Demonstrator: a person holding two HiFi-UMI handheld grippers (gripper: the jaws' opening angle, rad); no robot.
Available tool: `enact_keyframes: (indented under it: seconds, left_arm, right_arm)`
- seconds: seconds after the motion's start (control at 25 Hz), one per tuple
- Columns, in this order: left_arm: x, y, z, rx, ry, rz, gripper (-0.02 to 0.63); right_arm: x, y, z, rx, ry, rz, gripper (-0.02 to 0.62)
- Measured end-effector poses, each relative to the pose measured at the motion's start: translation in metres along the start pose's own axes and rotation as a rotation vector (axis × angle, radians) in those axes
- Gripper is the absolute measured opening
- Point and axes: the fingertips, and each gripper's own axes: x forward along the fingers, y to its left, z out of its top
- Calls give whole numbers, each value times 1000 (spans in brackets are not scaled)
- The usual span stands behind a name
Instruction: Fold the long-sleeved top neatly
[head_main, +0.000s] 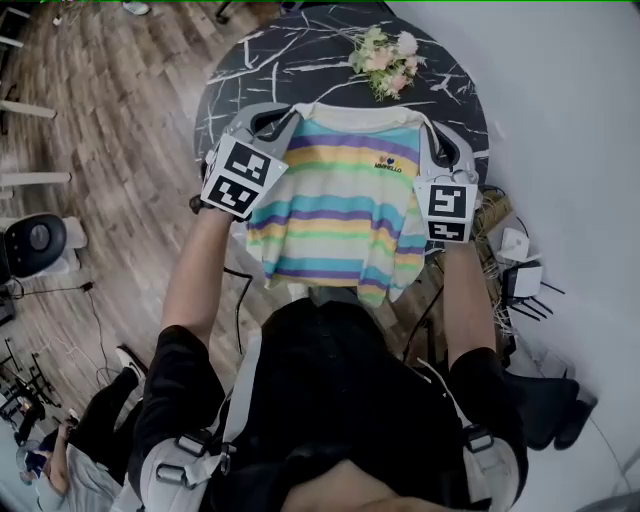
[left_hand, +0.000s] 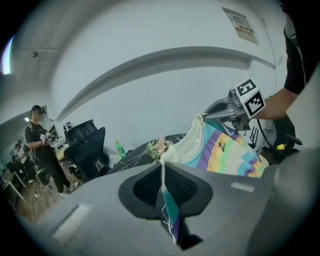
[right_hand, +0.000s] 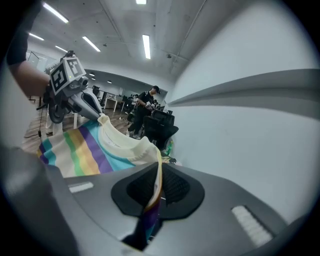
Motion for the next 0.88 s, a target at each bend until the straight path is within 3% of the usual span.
enact_keyframes:
  seconds: [0.28,0.76,0.88]
  left_arm:
    - [67,22,-33,-14,73,2,25]
    - [141,35,-71,-33,162,13,36]
    - [147,36,-80,-58,179,17,109]
  right_arm:
    - [67,-4,-39,-5,54,29,12]
    - [123,-6,-94,-4,166,67,17]
    - [130,0,-106,20,203,125,139]
